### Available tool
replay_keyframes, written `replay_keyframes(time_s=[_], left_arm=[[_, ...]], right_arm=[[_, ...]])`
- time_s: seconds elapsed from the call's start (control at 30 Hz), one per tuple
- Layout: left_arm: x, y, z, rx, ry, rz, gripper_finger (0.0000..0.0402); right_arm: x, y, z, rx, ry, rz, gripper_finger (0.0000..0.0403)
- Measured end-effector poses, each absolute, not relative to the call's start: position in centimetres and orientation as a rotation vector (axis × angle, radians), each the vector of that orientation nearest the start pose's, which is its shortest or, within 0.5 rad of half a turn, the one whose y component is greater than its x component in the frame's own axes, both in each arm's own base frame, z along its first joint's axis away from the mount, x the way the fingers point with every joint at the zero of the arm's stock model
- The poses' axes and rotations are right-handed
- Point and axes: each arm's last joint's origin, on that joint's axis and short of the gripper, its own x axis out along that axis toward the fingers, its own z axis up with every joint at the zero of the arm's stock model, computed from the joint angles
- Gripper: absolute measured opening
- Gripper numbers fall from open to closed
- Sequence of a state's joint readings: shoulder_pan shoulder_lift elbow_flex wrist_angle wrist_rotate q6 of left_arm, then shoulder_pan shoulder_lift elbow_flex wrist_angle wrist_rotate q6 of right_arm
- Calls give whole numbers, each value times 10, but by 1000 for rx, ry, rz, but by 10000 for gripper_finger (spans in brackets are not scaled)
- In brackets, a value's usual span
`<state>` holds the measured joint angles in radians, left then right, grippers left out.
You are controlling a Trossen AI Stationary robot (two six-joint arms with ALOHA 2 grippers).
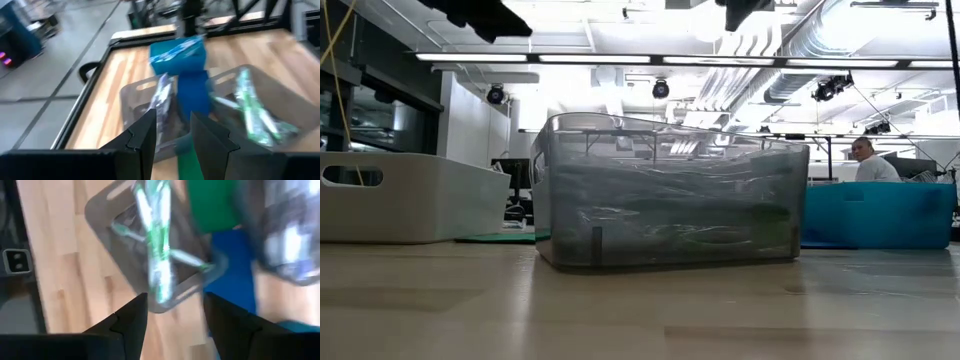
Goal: Pick & Place Toothbrushes
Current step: Put the blue toothbrush into the blue bin
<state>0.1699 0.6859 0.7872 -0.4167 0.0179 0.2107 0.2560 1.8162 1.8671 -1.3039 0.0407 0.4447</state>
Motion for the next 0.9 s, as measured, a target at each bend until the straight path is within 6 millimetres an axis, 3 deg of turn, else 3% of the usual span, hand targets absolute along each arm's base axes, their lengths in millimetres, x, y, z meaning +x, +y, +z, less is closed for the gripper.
replay_keyframes(time_s=[0.2, 0.4, 0.67, 0.9], left_arm=[[154, 30, 320, 163, 378, 246, 115], [177, 44, 305, 146, 471, 311, 115], [180, 86, 294, 30, 576, 425, 115], [168, 129, 278, -138, 802, 457, 115]], right_arm=[[308, 76, 362, 132, 1149, -137, 176], [264, 55, 348, 177, 1095, -159, 172], [221, 38, 336, 231, 967, -156, 171], [211, 21, 335, 242, 931, -204, 171]])
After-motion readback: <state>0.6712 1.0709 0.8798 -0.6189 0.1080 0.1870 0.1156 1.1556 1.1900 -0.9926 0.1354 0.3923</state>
